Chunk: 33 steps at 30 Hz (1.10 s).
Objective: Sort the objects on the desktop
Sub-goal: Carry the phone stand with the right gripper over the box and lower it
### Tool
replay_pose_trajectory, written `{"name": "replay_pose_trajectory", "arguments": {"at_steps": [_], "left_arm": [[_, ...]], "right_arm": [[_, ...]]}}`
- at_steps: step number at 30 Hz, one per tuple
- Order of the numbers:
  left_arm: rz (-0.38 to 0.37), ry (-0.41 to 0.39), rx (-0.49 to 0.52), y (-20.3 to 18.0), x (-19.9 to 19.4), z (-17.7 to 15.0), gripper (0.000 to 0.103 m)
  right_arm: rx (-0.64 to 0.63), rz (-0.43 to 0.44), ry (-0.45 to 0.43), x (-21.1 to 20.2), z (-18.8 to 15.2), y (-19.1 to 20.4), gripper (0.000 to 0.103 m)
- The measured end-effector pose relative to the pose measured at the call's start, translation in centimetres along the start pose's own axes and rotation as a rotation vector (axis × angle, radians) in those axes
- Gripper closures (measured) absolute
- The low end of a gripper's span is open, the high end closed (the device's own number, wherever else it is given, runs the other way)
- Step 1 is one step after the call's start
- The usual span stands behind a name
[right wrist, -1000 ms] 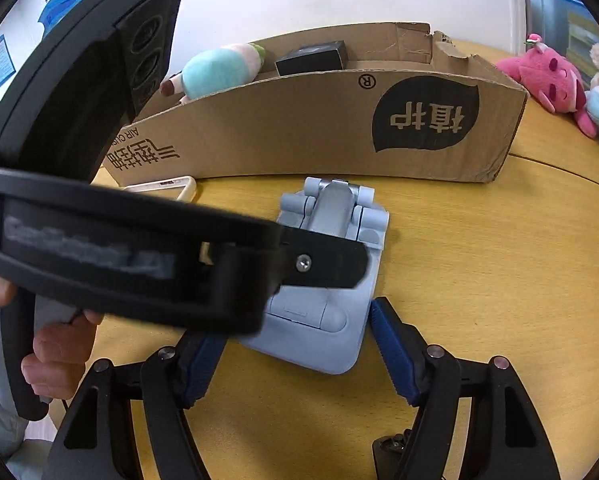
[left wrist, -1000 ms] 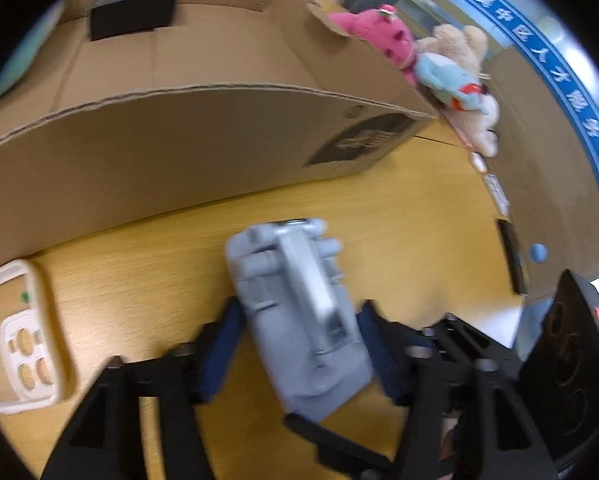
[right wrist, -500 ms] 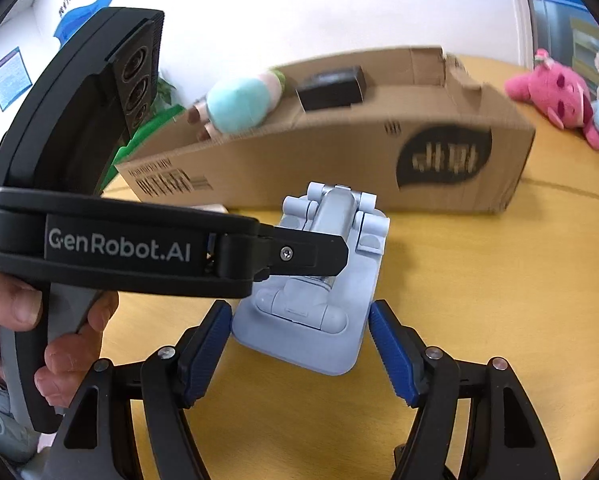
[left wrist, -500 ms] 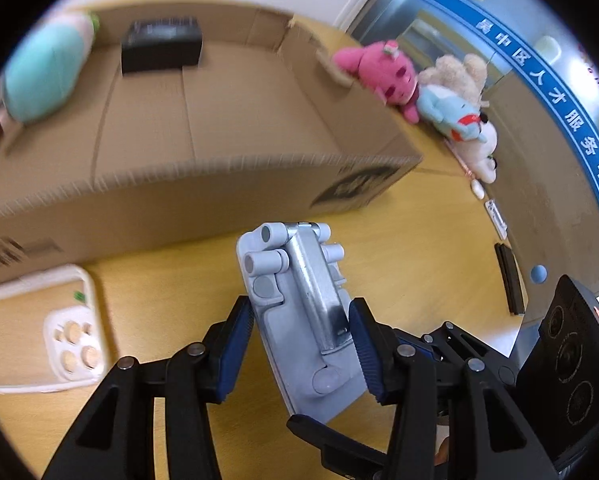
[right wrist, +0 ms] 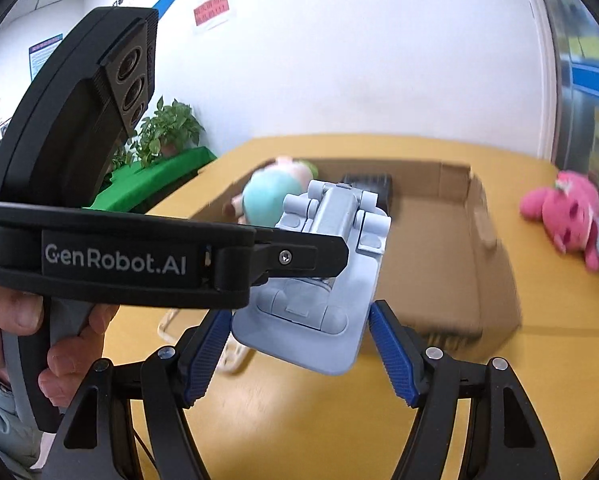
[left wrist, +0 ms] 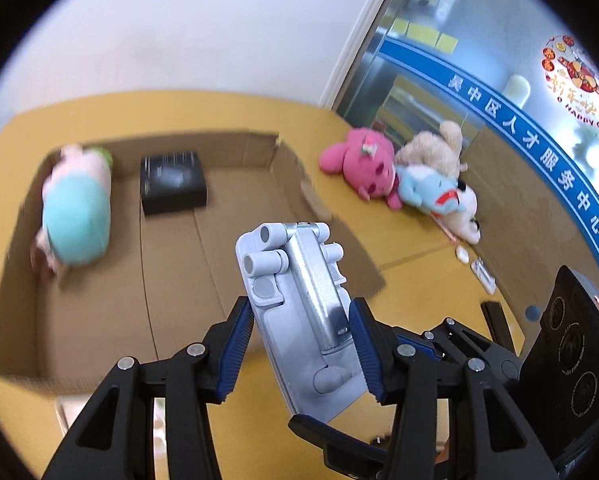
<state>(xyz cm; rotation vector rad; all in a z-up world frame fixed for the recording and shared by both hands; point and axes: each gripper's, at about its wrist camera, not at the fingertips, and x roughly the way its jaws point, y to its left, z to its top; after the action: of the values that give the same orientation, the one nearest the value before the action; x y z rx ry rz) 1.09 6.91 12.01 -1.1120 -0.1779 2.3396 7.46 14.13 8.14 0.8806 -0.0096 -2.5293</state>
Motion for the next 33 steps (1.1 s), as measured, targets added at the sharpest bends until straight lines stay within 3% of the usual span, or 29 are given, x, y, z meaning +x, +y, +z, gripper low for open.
{"name": "replay_pose_trajectory", "arguments": {"at_steps": [8,17,25,33], "left_arm": [[-0.039,-0.045,0.010,2.7,1.9,8.4,0.054],[-0.030,0.005,-0.025,6.3,9.7,14.9,0.054],[-0.015,0.084,-0.095,9.2,18.6,17.4,0.055],[-0.049,0.222,-0.183,10.7,25.9,15.9,0.063]], "right_arm": [[-0.025,-0.024,-0.021,3.5,8.1,-3.3,0.033],[0.047,-0.018,0.059,12.0,13.2,-9.9,0.034],[0.111,-0.017,0.175,20.0,14.2,-16.1,0.033],[0.200,-0.017,0.352,26.3,11.9,-20.0,0.033]]}}
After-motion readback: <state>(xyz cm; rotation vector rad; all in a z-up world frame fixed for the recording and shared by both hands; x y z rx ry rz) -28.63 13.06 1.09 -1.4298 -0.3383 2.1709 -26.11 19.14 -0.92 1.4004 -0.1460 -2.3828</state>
